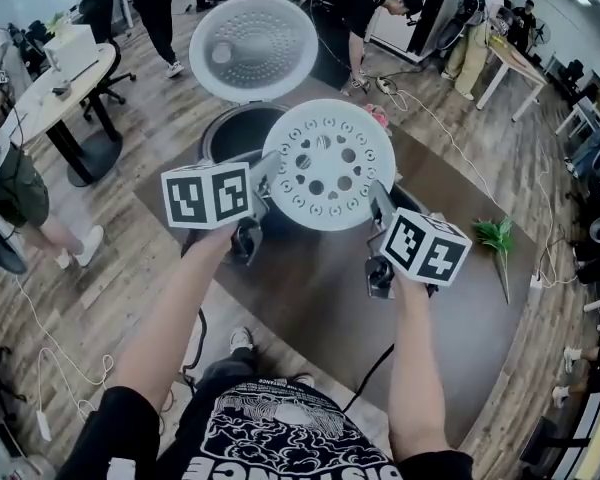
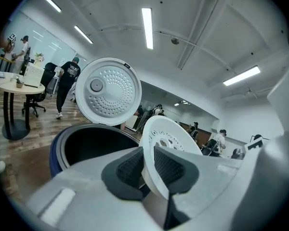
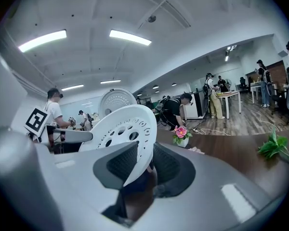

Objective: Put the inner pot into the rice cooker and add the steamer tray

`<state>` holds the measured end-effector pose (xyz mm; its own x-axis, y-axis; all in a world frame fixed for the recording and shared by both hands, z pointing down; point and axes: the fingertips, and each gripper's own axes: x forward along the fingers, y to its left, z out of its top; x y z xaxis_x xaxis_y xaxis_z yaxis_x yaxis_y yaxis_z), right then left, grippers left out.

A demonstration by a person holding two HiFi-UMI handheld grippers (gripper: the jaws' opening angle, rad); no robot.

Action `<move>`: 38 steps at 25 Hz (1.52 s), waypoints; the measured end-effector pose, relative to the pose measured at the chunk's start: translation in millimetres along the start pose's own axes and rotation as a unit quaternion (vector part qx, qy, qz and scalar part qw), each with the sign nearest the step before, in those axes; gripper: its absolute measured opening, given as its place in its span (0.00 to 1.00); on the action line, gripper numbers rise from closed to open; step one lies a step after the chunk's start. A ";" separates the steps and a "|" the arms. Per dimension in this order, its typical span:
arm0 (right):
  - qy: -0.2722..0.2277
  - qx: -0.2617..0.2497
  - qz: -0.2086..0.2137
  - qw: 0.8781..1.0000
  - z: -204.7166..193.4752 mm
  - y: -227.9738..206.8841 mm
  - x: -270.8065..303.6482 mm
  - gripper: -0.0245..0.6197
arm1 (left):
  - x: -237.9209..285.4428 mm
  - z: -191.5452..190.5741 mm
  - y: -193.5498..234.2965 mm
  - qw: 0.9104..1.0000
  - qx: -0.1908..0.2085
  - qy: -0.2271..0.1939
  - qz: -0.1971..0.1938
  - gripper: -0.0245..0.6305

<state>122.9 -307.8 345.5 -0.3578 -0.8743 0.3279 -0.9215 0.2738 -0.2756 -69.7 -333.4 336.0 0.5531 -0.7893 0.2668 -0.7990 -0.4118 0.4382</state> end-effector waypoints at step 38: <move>0.025 0.004 0.041 0.999 1.2 12.2 35.0 0.19 | -2.3 9.7 27.8 0.999 -0.015 -0.011 0.043 0.14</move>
<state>99.3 -335.5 352.5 -0.4397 -0.8274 0.3493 -0.8875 0.3404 -0.3107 -95.5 -347.4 339.3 0.4772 -0.8307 0.2866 -0.8356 -0.3280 0.4407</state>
